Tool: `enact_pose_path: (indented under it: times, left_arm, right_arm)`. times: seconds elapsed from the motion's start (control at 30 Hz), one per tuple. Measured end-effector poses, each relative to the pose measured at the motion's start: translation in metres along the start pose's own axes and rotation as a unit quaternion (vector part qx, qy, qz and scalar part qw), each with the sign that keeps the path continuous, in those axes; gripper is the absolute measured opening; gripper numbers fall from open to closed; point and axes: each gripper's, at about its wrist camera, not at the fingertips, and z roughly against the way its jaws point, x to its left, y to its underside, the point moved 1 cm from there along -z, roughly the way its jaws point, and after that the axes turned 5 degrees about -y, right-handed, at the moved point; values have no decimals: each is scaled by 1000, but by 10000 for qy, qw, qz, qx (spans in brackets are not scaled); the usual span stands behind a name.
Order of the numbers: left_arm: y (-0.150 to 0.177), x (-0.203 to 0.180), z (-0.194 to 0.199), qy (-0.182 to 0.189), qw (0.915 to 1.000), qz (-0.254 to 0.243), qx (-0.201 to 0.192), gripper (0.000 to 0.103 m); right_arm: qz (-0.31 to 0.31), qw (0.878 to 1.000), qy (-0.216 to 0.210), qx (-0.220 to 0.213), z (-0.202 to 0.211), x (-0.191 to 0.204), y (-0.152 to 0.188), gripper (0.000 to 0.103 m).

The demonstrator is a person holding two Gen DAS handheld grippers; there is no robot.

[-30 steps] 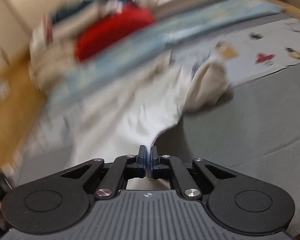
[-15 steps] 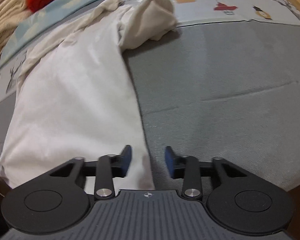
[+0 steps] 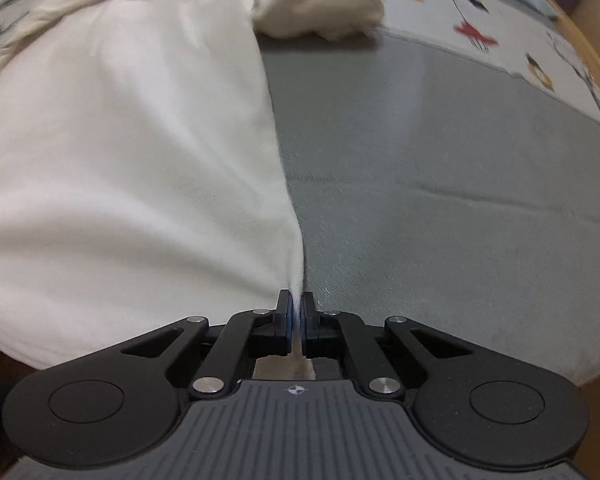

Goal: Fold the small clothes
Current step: 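Pull the shirt flat with both grippers and release it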

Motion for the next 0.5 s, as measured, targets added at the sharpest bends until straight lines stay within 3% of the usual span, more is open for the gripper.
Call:
enact_pose_path:
  times: [0.07,0.13,0.2,0.27,0.37,0.43,0.5]
  left_arm:
    - [-5,3,8,-55,9995,153,-267,15]
    - [-11,6,23,-82,9970,267,-723,27]
    - [-17,5,32,82,9943,382,-996,28]
    - [-23,-1,34,267,9931,346,-1090,28]
    - [-30,-16,25,259,9955,89,-912,29]
    - [-27,-22,9,72,9989,-54,-467,32]
    - [-26,-25,-2,-105,9995,-200,-234,32]
  right_arm:
    - [104,9999,-105,-9,1,4,2,4]
    - [145,9996,-79,-222,9,10,3,20]
    - [21,9982,-272,-538,19,10,2,33]
    - [-106,9962,-501,-705,26,8,0,35]
    - [71,9986,-422,-309,8,15,2,36]
    - [300,9994,-166,76,-5,25,8,36]
    - [369,9991,-181,-95,-1,29,5,36]
